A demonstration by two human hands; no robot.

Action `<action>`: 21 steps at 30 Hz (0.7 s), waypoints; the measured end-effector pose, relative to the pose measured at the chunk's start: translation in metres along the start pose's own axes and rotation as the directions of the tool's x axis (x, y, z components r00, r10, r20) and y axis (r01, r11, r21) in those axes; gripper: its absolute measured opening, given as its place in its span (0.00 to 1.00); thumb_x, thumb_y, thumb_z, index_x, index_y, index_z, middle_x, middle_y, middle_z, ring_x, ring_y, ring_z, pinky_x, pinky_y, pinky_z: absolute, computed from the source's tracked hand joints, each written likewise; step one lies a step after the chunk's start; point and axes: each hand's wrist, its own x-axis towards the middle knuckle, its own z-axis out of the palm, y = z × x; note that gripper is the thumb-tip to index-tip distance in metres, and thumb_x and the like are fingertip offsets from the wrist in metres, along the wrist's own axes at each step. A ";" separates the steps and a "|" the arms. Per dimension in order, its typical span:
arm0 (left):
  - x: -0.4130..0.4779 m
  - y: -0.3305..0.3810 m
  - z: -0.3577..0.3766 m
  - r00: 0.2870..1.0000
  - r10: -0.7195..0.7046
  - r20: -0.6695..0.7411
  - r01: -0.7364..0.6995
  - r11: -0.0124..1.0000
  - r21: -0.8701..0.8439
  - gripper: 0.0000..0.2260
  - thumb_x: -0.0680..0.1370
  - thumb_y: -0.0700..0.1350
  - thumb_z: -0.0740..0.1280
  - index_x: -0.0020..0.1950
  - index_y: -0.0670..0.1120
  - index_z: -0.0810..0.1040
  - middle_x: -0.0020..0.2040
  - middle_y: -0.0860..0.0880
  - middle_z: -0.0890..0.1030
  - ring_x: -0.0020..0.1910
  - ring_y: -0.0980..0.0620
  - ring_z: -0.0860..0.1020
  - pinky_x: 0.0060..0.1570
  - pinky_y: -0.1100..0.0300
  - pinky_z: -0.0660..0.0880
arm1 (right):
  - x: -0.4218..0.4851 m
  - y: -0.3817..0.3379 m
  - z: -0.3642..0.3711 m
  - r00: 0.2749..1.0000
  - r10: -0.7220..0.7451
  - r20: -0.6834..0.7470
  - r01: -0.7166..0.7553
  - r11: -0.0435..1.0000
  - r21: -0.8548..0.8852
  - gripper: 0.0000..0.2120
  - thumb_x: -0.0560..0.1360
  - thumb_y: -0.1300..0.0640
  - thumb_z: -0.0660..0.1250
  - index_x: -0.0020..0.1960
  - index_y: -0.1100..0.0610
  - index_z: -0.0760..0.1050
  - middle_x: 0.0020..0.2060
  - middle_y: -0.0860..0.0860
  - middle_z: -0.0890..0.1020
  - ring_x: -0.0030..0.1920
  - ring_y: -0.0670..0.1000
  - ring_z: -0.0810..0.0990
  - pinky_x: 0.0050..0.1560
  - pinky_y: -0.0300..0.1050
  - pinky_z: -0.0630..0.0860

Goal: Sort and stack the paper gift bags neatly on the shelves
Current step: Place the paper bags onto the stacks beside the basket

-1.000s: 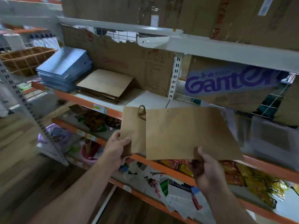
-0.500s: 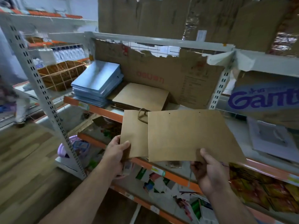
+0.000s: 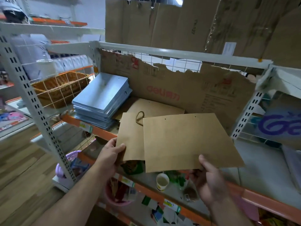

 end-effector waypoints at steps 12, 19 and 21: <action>0.108 0.048 0.037 0.997 0.070 -0.008 -0.070 0.995 0.065 0.11 0.82 0.37 0.62 0.64 0.46 0.73 0.56 0.41 0.80 0.46 0.45 0.81 0.27 0.58 0.77 | 0.081 -0.013 0.041 0.997 -0.043 -0.067 0.044 0.999 0.012 0.05 0.79 0.62 0.66 0.50 0.55 0.79 0.34 0.51 0.85 0.31 0.50 0.80 0.27 0.39 0.77; 0.178 0.073 0.027 0.979 0.144 -0.145 -0.091 0.942 0.324 0.15 0.79 0.40 0.69 0.65 0.44 0.77 0.57 0.41 0.81 0.53 0.42 0.81 0.52 0.46 0.80 | 0.106 0.003 0.066 0.985 -0.102 -0.142 0.103 0.995 0.004 0.05 0.79 0.62 0.66 0.47 0.56 0.80 0.32 0.51 0.83 0.29 0.50 0.78 0.26 0.41 0.74; 0.189 0.077 0.025 0.946 0.281 -0.161 -0.152 0.824 0.546 0.20 0.77 0.41 0.71 0.68 0.44 0.75 0.60 0.44 0.81 0.56 0.44 0.80 0.57 0.48 0.78 | 0.112 0.011 0.078 0.980 -0.108 -0.167 0.110 0.994 0.003 0.05 0.79 0.63 0.65 0.47 0.56 0.79 0.31 0.50 0.83 0.26 0.48 0.77 0.25 0.39 0.74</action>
